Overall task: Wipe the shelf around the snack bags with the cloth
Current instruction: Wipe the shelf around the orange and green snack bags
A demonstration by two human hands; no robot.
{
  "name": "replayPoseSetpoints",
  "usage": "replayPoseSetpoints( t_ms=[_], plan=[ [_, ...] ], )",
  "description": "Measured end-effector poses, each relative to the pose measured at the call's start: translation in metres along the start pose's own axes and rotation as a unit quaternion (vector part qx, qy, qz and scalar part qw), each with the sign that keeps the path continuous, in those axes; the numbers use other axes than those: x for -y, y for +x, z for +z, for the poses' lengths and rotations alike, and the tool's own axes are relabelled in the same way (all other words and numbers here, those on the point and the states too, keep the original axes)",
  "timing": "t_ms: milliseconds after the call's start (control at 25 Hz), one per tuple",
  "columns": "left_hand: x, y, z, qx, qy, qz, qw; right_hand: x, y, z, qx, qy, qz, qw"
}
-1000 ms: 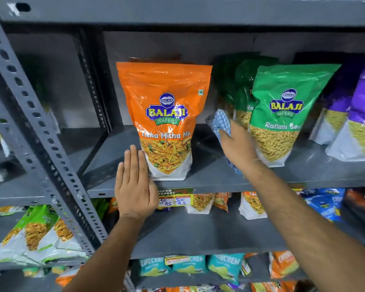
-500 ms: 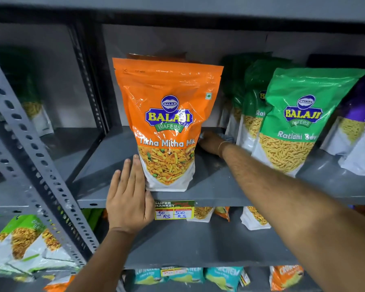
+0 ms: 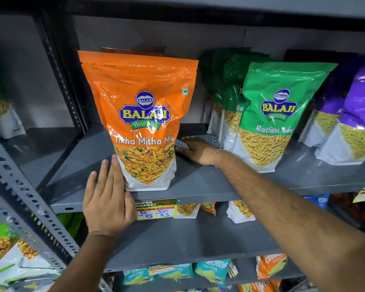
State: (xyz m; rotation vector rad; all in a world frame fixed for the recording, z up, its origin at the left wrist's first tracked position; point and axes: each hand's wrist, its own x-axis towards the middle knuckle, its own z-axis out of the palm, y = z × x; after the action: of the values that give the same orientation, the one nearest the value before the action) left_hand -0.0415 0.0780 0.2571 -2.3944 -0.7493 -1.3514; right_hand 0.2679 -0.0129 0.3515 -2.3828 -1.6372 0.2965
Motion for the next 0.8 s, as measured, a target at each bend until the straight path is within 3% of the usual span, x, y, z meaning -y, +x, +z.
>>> replayPoseSetpoints(
  t_ms=[240,560,800],
  plan=[
    [-0.002,0.000,0.000,-0.001,0.003,-0.005,1.000,0.009,0.013,-0.008,0.013,0.001,0.035,0.999],
    [-0.003,0.001,-0.001,0.004,0.000,-0.016,1.000,0.016,-0.042,0.005,-0.017,0.035,-0.054,0.998],
    [-0.005,0.000,-0.003,0.011,-0.008,-0.025,1.000,0.020,0.016,-0.004,-0.025,0.061,0.093,0.993]
  ],
)
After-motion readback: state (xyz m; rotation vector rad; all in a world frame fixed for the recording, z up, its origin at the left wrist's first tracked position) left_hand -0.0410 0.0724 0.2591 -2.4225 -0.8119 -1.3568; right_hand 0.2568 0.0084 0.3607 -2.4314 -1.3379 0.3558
